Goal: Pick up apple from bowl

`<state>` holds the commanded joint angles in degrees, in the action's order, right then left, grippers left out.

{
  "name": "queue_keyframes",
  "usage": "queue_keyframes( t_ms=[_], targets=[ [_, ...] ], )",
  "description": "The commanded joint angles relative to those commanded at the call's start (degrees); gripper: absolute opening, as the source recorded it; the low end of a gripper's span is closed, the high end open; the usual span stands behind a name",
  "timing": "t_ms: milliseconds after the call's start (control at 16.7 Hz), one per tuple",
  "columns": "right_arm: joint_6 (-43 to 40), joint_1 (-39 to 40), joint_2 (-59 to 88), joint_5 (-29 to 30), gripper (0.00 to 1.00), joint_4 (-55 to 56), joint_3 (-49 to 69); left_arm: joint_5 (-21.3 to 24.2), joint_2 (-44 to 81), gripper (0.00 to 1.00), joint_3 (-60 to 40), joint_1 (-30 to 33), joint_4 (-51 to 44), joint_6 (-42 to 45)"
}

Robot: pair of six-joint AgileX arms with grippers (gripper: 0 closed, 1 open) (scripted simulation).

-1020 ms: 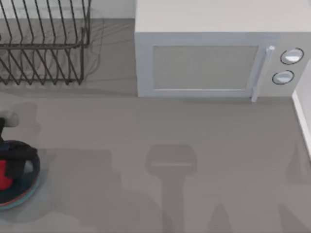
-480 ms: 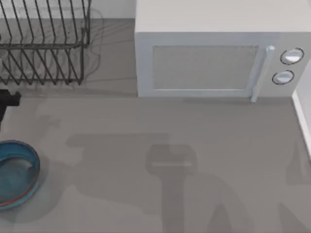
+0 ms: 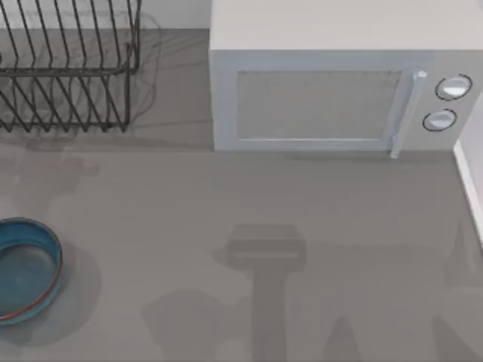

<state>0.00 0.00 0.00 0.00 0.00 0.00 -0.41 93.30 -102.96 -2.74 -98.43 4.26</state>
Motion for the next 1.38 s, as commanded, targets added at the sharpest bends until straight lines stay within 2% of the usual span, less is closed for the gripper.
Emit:
queue_keyframes(
  t_ms=[420,540,720,960,1080,1200,1380],
  targets=[
    [0.0,0.0,0.0,0.0,1.00,0.0,0.0,0.0,-0.2,0.00,-2.0,-0.1,-1.8,-0.1],
    [0.0,0.0,0.0,0.0,1.00,0.0,0.0,0.0,1.9,0.00,-3.7,1.9,-1.3,-2.1],
    [0.0,0.0,0.0,0.0,1.00,0.0,0.0,0.2,9.5,0.00,-8.7,9.3,1.0,-9.4],
    [0.0,0.0,0.0,0.0,1.00,0.0,0.0,0.4,24.2,0.00,-16.3,23.6,5.6,-23.5],
    [0.0,0.0,0.0,0.0,1.00,0.0,0.0,0.5,29.3,0.00,-19.4,28.9,7.9,-28.7],
    [0.0,0.0,0.0,0.0,1.00,0.0,0.0,0.6,32.1,0.00,-21.1,31.7,9.5,-31.5],
    [0.0,0.0,0.0,0.0,1.00,0.0,0.0,0.6,32.6,0.00,-21.5,32.2,9.9,-32.1]
  ],
)
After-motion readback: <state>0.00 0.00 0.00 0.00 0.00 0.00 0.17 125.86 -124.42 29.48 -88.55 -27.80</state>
